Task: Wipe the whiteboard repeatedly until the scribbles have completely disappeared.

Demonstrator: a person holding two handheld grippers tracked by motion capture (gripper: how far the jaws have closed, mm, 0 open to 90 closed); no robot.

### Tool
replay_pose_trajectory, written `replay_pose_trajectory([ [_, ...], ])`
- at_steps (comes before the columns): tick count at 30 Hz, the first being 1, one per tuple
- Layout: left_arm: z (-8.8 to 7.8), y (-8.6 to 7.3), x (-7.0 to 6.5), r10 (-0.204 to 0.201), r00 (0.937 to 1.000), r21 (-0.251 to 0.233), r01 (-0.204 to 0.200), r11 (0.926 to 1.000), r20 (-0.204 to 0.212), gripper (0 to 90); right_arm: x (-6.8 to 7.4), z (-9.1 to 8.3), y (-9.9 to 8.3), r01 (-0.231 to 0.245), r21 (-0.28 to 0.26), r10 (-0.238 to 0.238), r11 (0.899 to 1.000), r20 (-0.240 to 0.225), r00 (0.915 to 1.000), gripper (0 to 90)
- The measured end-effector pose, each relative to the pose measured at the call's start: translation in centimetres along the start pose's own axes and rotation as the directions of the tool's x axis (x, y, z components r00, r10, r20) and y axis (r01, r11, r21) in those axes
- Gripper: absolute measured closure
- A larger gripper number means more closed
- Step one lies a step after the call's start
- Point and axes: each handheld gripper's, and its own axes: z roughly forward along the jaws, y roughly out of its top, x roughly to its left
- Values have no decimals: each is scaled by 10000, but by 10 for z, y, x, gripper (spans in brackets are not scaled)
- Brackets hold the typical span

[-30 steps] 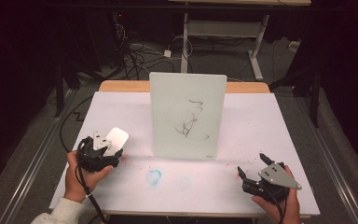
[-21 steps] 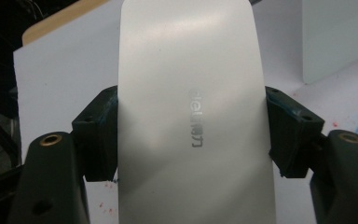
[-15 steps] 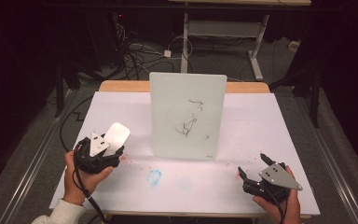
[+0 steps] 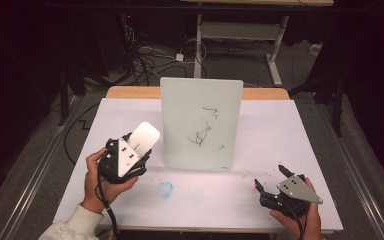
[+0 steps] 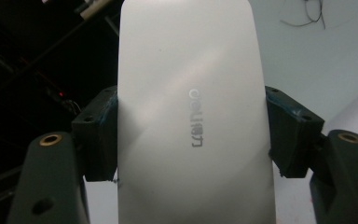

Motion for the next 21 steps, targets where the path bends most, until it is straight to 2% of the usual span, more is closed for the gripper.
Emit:
replay_pose_trajectory([
  [1,2,4,-4,222,9997,-137,-223,9997,-77,291,0,0,0,0,0,0,10000,0,10000,180],
  [2,6,12,-13,509,9987,-321,-508,9982,32,292,0,0,0,37,-7,-37,10000,-37,10000,180],
  [4,12,19,-22,789,9967,-410,-781,9961,184,292,1,1,0,9,-41,-9,10000,8,10000,180],
  [10,27,35,-39,871,9923,-610,-819,9948,886,291,1,-1,0,78,-40,-78,10000,-40,10000,180],
  [12,34,41,-44,1137,9885,-630,-1078,9922,994,291,2,0,0,-8,-52,8,10000,-4,10000,180],
  [13,34,41,-44,1137,9885,-630,-1078,9922,994,292,2,0,0,88,24,-88,10000,-34,10000,180],
  [14,41,48,-50,1475,9852,-664,-1419,9876,873,292,3,1,0,71,-12,-71,10000,-15,10000,180],
  [16,48,54,-56,1748,9809,-673,-1694,9833,856,291,3,1,-1,126,79,-125,9999,-64,9999,180],
  [21,63,70,-67,2078,9768,-745,-2037,9762,512,291,4,3,-2,162,164,-161,9997,-44,9999,180],
])
